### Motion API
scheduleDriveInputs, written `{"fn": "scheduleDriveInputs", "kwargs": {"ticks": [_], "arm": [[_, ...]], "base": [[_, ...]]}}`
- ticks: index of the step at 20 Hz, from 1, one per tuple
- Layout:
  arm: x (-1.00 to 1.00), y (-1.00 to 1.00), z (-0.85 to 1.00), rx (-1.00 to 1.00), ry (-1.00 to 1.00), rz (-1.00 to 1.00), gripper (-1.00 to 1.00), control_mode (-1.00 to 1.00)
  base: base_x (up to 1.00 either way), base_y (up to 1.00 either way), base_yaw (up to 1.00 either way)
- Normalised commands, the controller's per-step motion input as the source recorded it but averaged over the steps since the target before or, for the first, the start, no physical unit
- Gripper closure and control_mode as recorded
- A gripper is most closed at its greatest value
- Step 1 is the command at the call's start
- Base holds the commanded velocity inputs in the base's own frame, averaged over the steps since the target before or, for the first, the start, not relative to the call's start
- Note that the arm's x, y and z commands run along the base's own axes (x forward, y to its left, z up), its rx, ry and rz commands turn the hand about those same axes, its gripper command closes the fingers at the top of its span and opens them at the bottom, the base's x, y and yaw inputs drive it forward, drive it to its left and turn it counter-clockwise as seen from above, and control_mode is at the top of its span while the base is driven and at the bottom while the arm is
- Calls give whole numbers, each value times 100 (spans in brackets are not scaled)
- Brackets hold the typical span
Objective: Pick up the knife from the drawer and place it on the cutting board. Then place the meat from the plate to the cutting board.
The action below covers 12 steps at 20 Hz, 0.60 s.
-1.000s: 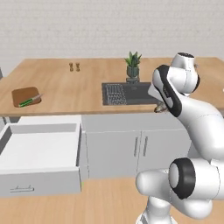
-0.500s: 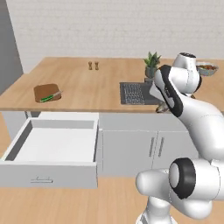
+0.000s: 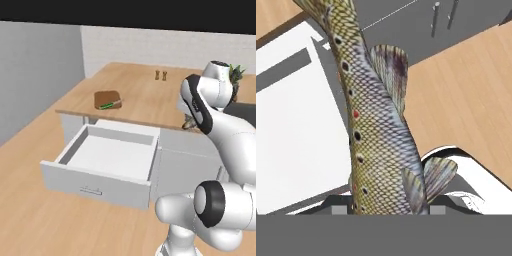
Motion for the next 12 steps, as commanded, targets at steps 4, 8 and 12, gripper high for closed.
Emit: {"fn": "scheduleDriveInputs", "kwargs": {"ticks": [4, 8, 12], "arm": [[0, 0, 0, 0, 0, 0, 100, 100], [0, 0, 0, 0, 0, 0, 100, 100], [0, 0, 0, 0, 0, 0, 100, 100]], "base": [[0, 100, 51], [0, 100, 54], [0, 100, 54]]}}
